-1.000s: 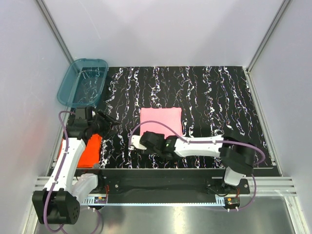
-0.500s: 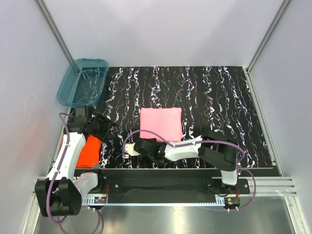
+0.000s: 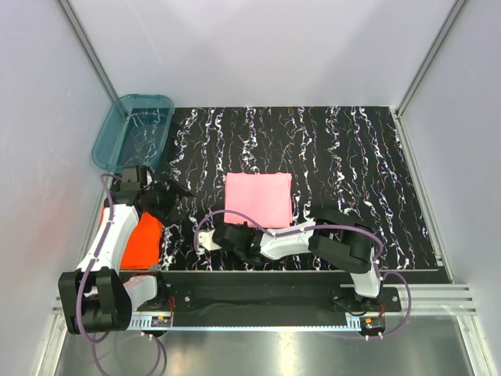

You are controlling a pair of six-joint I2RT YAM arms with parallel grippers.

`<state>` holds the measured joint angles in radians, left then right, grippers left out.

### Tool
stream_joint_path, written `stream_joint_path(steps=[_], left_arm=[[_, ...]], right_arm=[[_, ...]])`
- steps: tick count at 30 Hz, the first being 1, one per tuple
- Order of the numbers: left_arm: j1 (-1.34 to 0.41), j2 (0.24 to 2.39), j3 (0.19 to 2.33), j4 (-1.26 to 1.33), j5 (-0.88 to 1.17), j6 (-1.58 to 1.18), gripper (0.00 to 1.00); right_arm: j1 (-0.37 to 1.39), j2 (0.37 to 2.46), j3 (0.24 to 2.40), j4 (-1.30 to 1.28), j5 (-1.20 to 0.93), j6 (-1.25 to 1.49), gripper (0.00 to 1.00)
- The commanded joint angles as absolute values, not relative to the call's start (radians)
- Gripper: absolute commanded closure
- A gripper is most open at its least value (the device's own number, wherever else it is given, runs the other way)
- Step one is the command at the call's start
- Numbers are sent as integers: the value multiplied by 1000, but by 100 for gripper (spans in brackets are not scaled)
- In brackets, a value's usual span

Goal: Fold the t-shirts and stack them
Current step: Neatly place the folded tshirt to the corner

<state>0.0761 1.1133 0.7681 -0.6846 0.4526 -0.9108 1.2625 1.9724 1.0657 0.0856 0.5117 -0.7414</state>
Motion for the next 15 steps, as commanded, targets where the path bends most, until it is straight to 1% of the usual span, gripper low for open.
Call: stream_joint_path(steps=[1,3,6,10,13,14,15], left_arm=[[81,1140,781,-578,534,-887,11],[78,1163,761,-499,572,-903,10],[64,1187,735,-425,572,-925,9],[23,1224,698,-327,586,-963,9],[5,1261,649,-212,595,-1018,8],[-20,1276,638,-139,598,-1041,8],[-31,1285,631,-112,594,-1063,6]], right_arm=[[1256,1961,1081,95,474,-729,100],[1255,1938,1081,78,462,-721,100],[1247,1864,1051,58,445,-695,100],[1226,1717,996,41,387,-667,100],[1207,1649,957,31,345,-670,100],[1200,1637,953,26,333,-672,100],[1197,1628,943,23,327,-672,100]])
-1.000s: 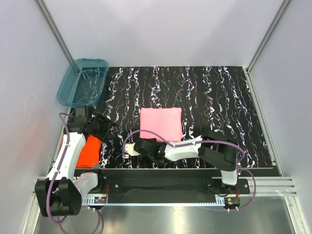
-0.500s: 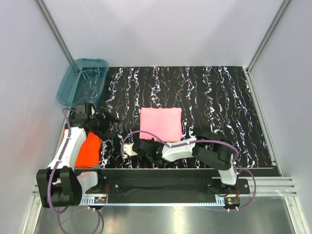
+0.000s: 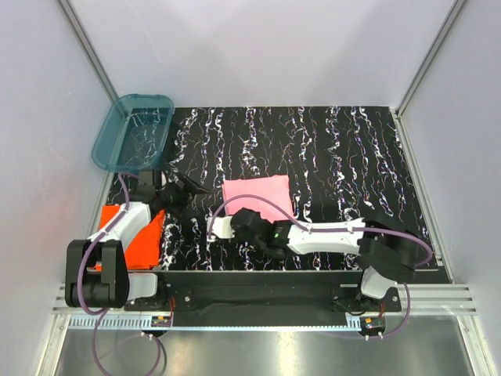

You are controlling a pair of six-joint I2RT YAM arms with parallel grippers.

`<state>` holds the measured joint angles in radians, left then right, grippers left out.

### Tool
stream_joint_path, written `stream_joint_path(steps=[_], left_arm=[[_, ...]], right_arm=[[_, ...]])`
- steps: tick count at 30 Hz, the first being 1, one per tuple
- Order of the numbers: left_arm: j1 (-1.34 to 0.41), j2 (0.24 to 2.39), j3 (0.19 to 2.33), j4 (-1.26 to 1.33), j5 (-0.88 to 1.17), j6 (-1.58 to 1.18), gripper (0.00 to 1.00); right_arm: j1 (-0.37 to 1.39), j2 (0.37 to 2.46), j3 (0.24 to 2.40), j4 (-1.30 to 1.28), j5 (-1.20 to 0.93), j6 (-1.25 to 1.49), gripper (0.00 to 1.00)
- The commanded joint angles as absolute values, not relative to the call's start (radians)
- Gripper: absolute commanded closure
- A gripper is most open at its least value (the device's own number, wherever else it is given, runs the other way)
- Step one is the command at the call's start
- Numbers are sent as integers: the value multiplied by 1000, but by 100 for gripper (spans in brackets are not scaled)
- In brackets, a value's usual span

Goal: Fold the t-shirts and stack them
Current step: Neatly place the folded tshirt to the corner

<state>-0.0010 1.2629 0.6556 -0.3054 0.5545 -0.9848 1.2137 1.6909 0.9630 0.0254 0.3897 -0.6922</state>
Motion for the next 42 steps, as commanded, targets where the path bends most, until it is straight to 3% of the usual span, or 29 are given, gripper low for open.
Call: stream_joint_path(steps=[1,19,25,28,31,32,34,36,37,40,41,42], left_arm=[[-58,1296,624,-86,588,-1099,6],[-258,1615,701,132,473,-1301,3],[-287,1726,744,182,452,-1333,9],[-290,1764,736,221,448,-1351,18],[-290,1778,698,319,424,-1381,35],[-288,1778,692,337,417,-1379,52],[-288,1770,699,336,410,-1341,72],[-288,1749,715,310,399,-1269,100],[-290,1708,721,234,362,-1241,100],[-293,1582,730,73,274,-1145,100],[-293,1544,733,24,246,-1099,100],[-293,1507,738,-24,220,-1079,100]], right_arm=[[1187,1606,940,20,321,-672,100],[1091,1485,923,15,241,-643,100],[1088,1465,913,15,229,-629,100],[1088,1448,907,15,219,-615,100],[1088,1430,900,14,212,-598,100],[1089,1424,894,12,210,-594,100],[1089,1402,879,5,203,-571,100],[1089,1379,868,-26,195,-557,100],[1089,1370,856,-46,193,-536,100],[1089,1313,827,-70,201,-477,86],[1089,1277,819,-77,206,-459,71],[1089,1255,812,-87,209,-442,65]])
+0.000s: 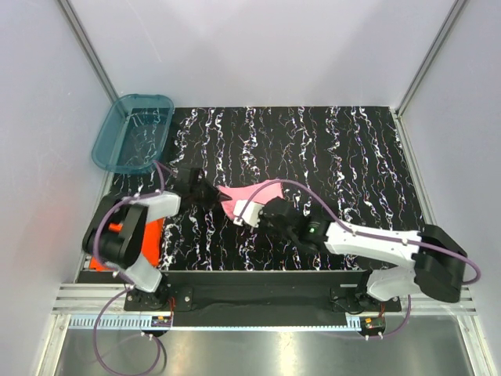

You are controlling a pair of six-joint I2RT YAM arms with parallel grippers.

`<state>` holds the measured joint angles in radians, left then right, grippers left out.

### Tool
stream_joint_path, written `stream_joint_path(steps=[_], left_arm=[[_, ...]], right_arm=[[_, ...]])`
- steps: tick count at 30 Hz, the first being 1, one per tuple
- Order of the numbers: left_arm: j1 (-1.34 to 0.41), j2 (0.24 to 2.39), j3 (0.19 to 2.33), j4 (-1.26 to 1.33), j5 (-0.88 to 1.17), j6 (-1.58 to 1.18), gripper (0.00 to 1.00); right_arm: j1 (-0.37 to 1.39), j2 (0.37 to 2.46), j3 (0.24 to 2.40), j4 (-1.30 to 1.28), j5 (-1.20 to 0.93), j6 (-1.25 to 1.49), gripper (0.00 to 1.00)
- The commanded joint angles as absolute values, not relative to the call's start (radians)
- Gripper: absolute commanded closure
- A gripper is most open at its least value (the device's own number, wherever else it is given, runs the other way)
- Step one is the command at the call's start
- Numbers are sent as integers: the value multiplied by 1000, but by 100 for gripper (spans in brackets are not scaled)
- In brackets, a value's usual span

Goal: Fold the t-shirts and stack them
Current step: Neatly place the folded tshirt to the corner

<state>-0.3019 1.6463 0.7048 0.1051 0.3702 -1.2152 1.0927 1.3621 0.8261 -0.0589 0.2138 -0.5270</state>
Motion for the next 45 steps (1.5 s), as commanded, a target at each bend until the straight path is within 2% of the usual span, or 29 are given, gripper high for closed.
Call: stream_joint_path(steps=[1,3,6,16,20,28,37,45], left_arm=[[-291,1429,741,-117,166,-1062,100],[-293,1353,732,-182,118,-1017,100],[-291,1224,727,-296,39,-973,100],[-270,1016,828,-592,-253,-960,100],[-264,1026,934,-739,-391,-974,100],[-213,1074,1110,-949,-534,-989,100],[-140,1184,1264,-985,-528,-943,100],[-2,1281,1410,-1006,-476,-854,100]], right_arm=[[1091,1232,792,-100,222,-408,58],[1089,1165,769,-109,248,-370,43],[1089,1077,735,-155,279,-315,37],[1091,858,722,-343,353,-255,33],[1089,830,738,-377,365,-255,33],[1091,813,772,-423,373,-252,33],[1089,779,772,-468,365,-193,33],[1091,749,775,-506,396,-190,33]])
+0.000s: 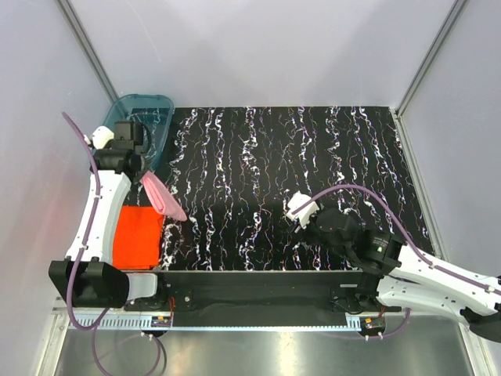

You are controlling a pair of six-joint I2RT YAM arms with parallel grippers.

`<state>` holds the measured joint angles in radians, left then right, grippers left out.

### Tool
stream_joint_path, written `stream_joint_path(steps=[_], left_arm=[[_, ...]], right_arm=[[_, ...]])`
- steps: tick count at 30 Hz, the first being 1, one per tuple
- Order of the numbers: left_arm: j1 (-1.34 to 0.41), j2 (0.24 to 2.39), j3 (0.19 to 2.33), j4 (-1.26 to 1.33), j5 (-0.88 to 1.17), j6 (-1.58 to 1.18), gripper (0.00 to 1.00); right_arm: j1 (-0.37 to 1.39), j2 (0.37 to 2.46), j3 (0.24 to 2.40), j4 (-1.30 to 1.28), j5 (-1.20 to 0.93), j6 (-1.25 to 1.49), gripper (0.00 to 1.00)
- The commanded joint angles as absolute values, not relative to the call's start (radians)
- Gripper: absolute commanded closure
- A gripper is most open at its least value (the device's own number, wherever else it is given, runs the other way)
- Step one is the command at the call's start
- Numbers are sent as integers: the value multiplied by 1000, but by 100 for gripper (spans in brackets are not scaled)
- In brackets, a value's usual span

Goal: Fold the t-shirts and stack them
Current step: Neatly place the folded tshirt to the corner

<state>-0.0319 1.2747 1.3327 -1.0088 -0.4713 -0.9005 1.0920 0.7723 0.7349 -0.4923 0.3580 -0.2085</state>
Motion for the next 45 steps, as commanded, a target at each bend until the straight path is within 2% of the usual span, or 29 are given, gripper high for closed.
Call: stream_joint_path(steps=[1,14,26,34,45], left_arm=[[-2,1285,1419,-1008,-476,-848,100],[198,1376,1525,-1025,-393,-758,100],[206,1425,1577,-1025,-278,-934,100],[219,1453,1580,-1029,-291,-1091,100],[319,1519,1592,-1026,-278,-1034,100]], right_arm=[[1089,746,775,-509,399,-192,33],[1091,758,782,-514,400,-195,32],[1089,791,769,-497,388,-175,32],[1091,805,764,-485,391,-167,32],[1091,808,753,-483,408,-146,31]])
